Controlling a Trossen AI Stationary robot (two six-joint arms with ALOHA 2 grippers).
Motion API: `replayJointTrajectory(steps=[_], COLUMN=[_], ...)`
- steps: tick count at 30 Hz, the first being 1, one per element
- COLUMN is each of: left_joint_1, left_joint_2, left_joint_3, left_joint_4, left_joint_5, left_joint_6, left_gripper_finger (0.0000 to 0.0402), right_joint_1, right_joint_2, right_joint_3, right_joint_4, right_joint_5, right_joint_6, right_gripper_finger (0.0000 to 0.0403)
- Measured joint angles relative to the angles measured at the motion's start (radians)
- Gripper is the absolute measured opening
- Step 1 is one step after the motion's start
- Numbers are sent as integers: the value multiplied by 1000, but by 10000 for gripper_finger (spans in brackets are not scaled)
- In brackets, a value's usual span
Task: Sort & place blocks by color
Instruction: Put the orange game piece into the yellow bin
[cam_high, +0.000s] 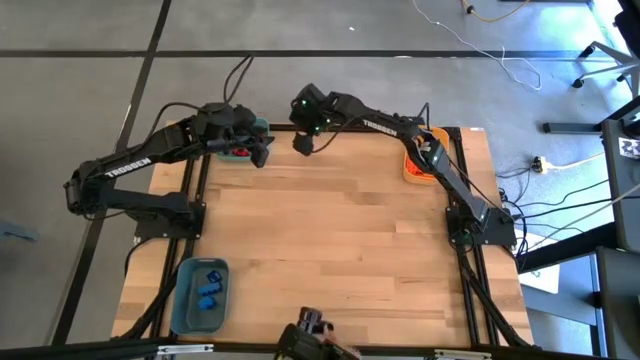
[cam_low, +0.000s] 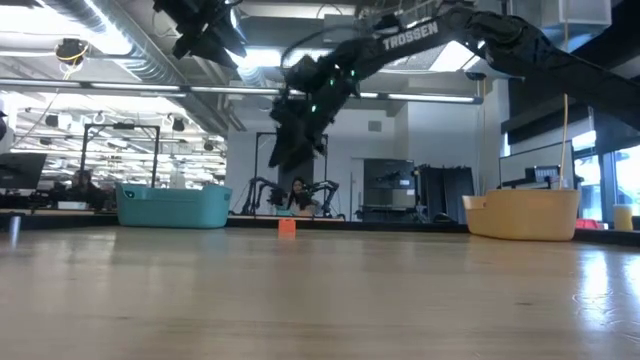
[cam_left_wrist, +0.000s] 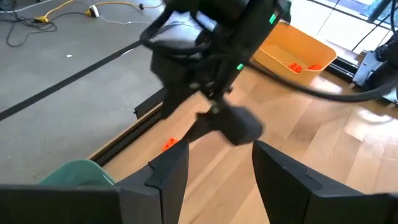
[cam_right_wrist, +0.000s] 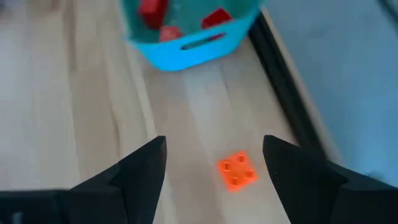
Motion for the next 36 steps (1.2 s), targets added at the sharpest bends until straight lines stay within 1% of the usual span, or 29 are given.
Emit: replayJointTrajectory(steps=[1, 4, 6, 8, 10, 14, 16, 21, 24, 26, 28, 30, 33, 36], left_joint_1=[0, 0, 0, 1, 1, 10, 13, 30, 42, 49, 54, 54, 60, 61], left_joint_2=[0, 0, 0, 0, 0, 0, 0, 0, -1, -1, -1, -1, -1, -1], left_joint_3=[0, 0, 0, 0, 0, 0, 0, 0, 0, 0, 0, 0, 0, 0], left_joint_4=[0, -1, -2, -2, -1, -2, -1, -2, -1, -1, -1, -1, -1, -3], left_joint_5=[0, 0, -3, -3, -3, -3, -7, -11, -10, -8, -8, -8, -7, -10], left_joint_6=[0, 0, -2, -4, -5, -5, -6, -31, -31, -32, -33, -34, -34, -51], left_gripper_finger=[169, 169, 169, 169, 169, 169, 169, 169, 169, 169, 169, 169, 169, 169], right_joint_1=[0, -14, -38, -62, -86, -117, -119, -101, -87, -79, -78, -79, -80, -80], right_joint_2=[-1, -32, -34, -30, -21, 3, 17, 66, 92, 108, 111, 110, 108, 108], right_joint_3=[29, 9, 9, 8, 8, 7, 8, 7, 7, 7, 8, 10, 10, 10], right_joint_4=[-46, -117, -160, -201, -205, -196, -182, -187, -159, -139, -168, -135, -146, -149], right_joint_5=[7, 19, 12, -2, -35, -192, -227, -214, -213, -192, -187, -179, -173, -103], right_joint_6=[-79, -293, -377, -427, -446, -507, -526, -565, -615, -641, -668, -668, -665, -663], right_gripper_finger=[268, 268, 268, 268, 268, 268, 268, 268, 268, 268, 268, 268, 268, 268])
